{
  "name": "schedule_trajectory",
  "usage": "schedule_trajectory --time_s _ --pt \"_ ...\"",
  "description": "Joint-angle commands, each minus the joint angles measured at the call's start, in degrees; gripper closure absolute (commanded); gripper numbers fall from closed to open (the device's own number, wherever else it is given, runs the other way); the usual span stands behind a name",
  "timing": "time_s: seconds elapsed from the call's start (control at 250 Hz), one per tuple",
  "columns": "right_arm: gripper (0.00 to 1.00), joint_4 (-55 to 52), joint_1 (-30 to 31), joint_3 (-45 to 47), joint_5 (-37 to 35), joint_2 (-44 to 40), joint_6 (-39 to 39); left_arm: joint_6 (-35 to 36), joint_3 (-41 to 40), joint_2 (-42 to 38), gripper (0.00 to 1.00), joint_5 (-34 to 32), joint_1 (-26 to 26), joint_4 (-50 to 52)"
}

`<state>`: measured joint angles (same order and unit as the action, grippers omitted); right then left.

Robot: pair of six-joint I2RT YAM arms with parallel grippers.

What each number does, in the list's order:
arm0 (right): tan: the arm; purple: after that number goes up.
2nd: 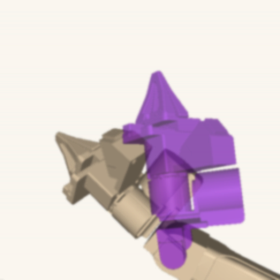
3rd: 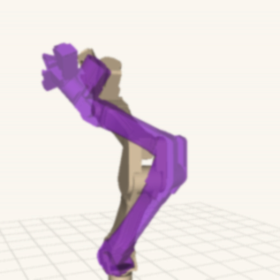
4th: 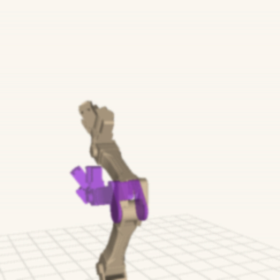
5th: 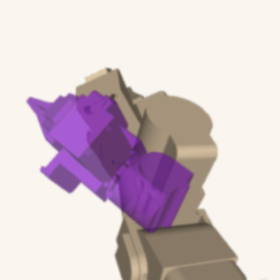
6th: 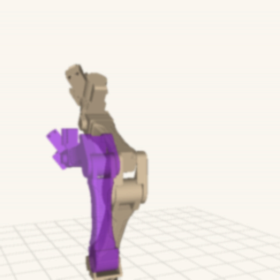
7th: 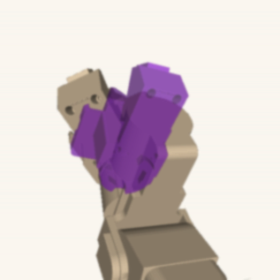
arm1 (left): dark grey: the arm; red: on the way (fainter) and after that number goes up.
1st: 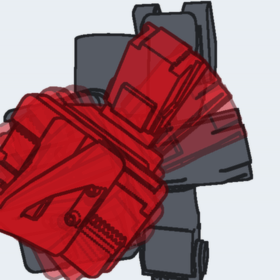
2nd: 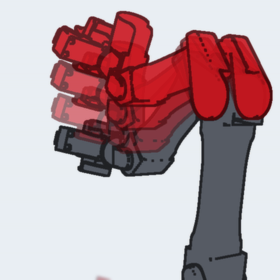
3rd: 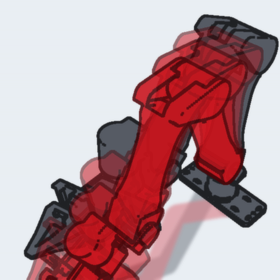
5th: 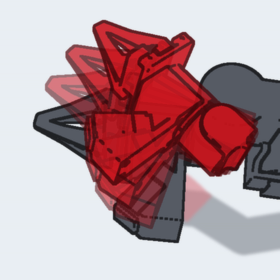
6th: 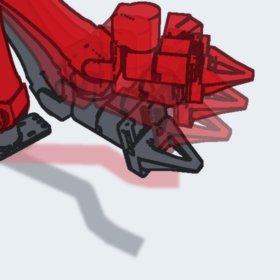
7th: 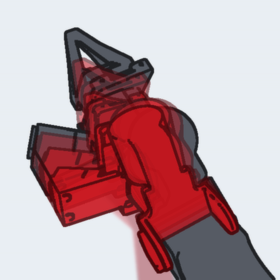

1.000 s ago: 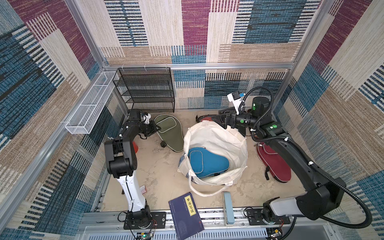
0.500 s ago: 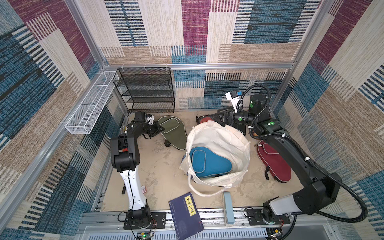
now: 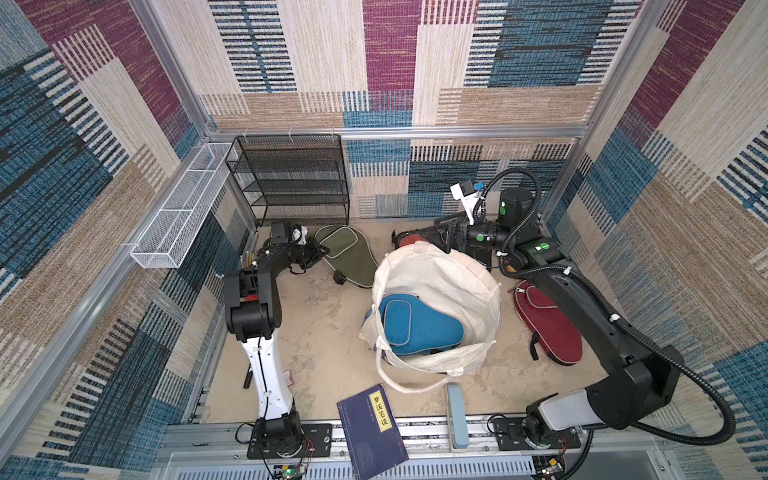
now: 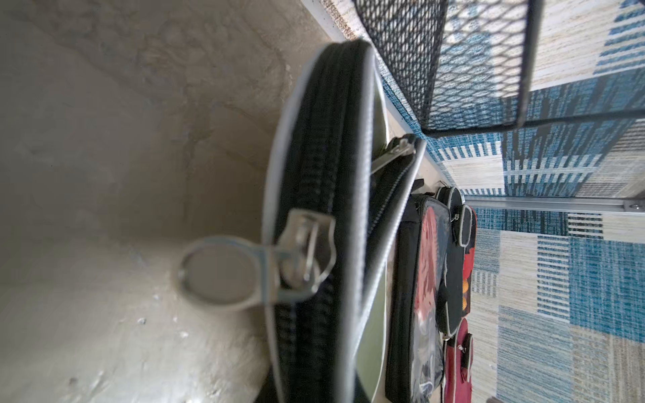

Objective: Remove the ping pong set from the canvas bag
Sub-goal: Place the ping pong set at the center of the board.

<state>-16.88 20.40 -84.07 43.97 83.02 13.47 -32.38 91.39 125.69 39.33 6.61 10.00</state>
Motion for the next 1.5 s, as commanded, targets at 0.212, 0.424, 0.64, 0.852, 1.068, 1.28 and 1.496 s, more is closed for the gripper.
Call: schedule_trajectory --time_s 0.212,0.424,0.64,0.852,1.068,1.28,1.496 --pt "0.01 1.93 -0.01 1.37 0.75 -0.87 0.58 -1.81 -2.63 -0.37 1.0 0.75 -2.11 -3.96" --pt "0.01 2.91 0.01 2.43 0.87 -1.46 0.85 -5.2 -5.4 0.06 1.0 -0.01 -3.22 -8.21" --pt "0.01 3.05 0.02 2.86 0.86 -2.11 0.71 -9.32 -2.89 3.02 1.0 -1.07 -4.39 -13.55" --pt "0.01 3.35 -0.02 3.72 0.6 -2.8 0.75 -10.23 0.54 5.49 0.93 -0.47 -5.12 -14.58" --pt "0.01 3.52 0.06 3.82 0.68 -2.87 0.76 -9.38 0.07 5.34 0.67 0.82 -6.08 -15.47" --pt "0.01 3.37 0.03 4.05 0.52 -3.51 0.42 -4.9 -3.88 0.9 0.29 -0.74 -6.0 -11.66" --pt "0.01 3.1 -0.01 4.79 0.41 -4.48 -0.01 3.65 -3.1 -5.67 0.08 -8.38 -6.0 1.48"
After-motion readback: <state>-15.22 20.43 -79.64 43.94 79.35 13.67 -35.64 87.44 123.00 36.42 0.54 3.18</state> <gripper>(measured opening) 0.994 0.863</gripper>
